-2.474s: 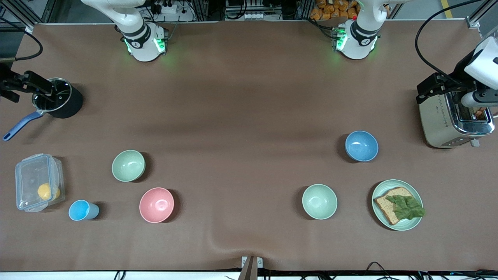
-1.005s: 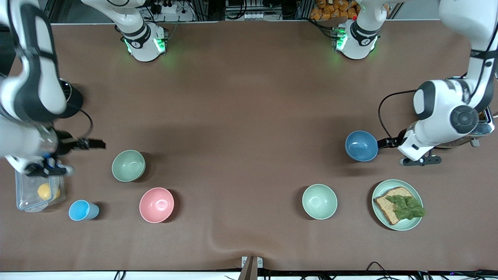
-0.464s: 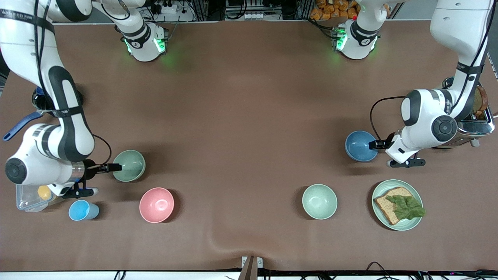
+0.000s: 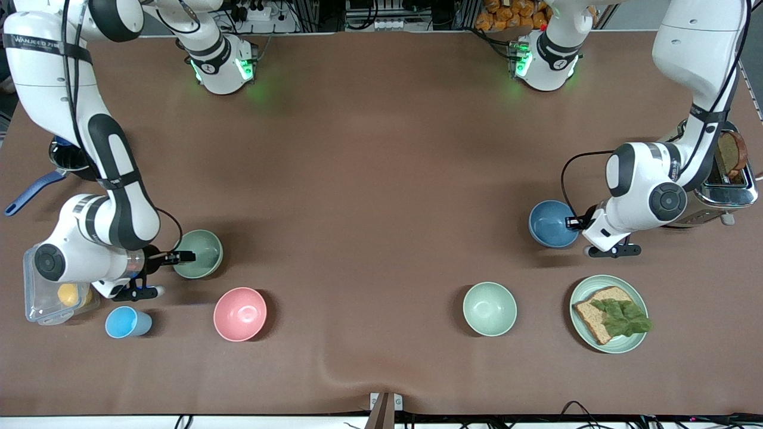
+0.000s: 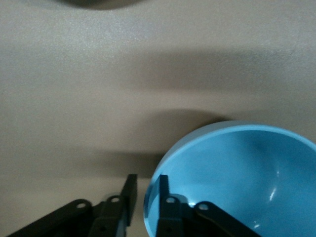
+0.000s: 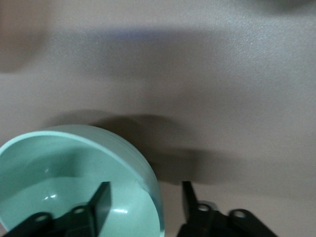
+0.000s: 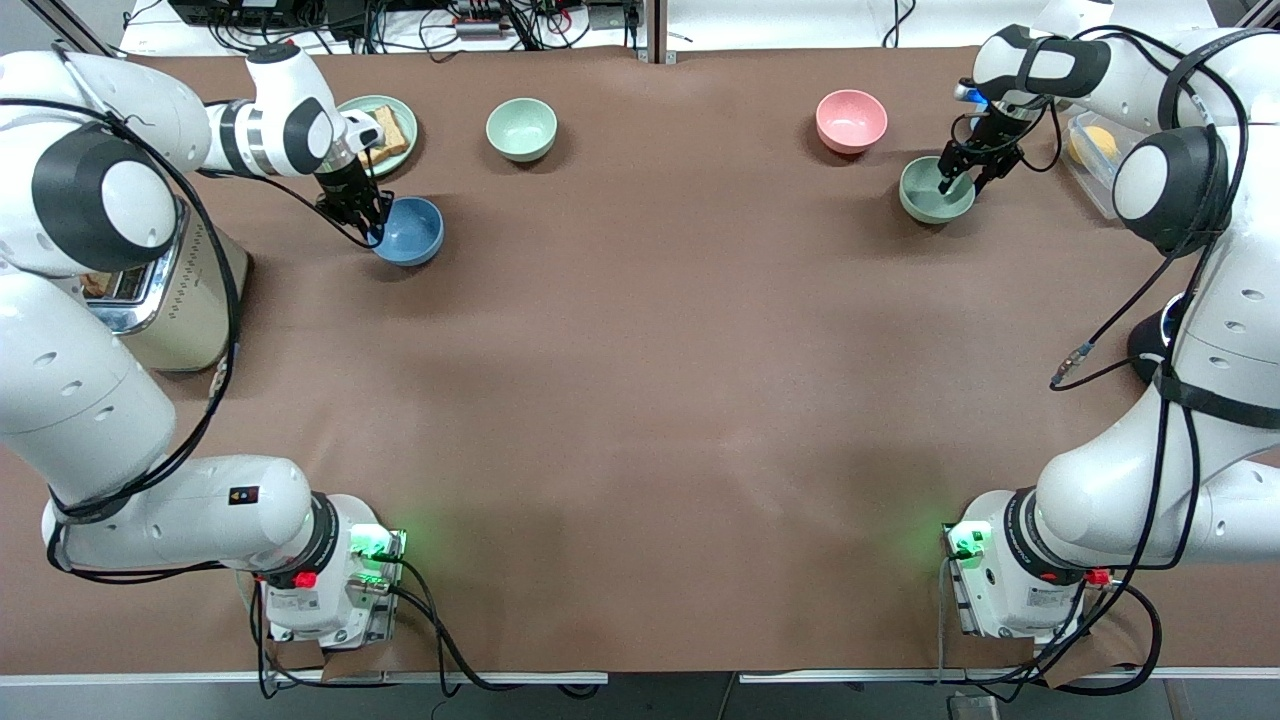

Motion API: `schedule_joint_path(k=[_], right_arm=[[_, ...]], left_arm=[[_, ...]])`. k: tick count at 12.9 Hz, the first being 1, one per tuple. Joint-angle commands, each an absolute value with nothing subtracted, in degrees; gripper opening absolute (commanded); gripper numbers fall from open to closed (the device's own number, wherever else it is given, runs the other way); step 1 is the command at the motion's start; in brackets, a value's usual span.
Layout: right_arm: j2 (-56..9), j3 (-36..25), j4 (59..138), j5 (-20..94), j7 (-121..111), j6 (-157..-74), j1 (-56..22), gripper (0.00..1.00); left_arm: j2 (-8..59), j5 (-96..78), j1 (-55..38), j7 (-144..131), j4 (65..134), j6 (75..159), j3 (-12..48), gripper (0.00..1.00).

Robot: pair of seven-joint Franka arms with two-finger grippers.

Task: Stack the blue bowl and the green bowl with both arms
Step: 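Reach the left gripper to the blue bowl while the right gripper reaches the green bowl, then grip the blue bowl with the left gripper while the right gripper grips the green bowl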

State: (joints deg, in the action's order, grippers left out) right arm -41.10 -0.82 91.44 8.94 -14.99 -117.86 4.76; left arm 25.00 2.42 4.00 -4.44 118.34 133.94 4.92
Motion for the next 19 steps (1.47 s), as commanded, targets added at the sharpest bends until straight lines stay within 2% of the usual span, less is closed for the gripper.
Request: schedule_joint_path(k=[1, 3, 7, 10, 12, 16, 19], right_arm=[[-40.5, -0.4, 92.1, 10.3, -16.1, -118.4, 5.2, 0.00], [-40.5, -0.4, 92.1, 10.3, -16.1, -118.5, 5.0, 0.00], [-39.7, -0.2, 91.6, 10.3, -15.1, -117.1, 4.4, 0.00], [-35.9, 0.5, 90.5, 10.6, -12.8, -109.9, 2.0, 0.00], [-33.2, 2.0, 90.5, 11.9, -8.0, -107.8, -0.3, 0.00], [-33.0, 4.1, 88.7, 20.3, 8.0, -108.9, -7.2, 0.00], [-33.8, 4.1, 88.0, 23.8, 18.9, -115.2, -14.3, 0.00]], left_arm=[[24.4, 3.0, 4.0, -4.5, 115.7, 134.3, 6.4, 0.00], [23.4, 2.9, 4.1, -5.1, 113.7, 133.7, 7.2, 0.00], [21.0, 1.2, 4.1, -7.8, 105.7, 122.9, 11.2, 0.00], [21.2, 0.7, 3.9, -11.8, 99.2, 115.9, 13.7, 0.00], [21.0, 0.7, 3.9, -14.8, 97.8, 114.0, 15.8, 0.00], [21.5, -0.1, 3.2, -20.7, 95.4, 112.4, 18.1, 0.00], [21.9, -0.4, 2.9, -24.3, 95.4, 112.6, 19.7, 0.00]])
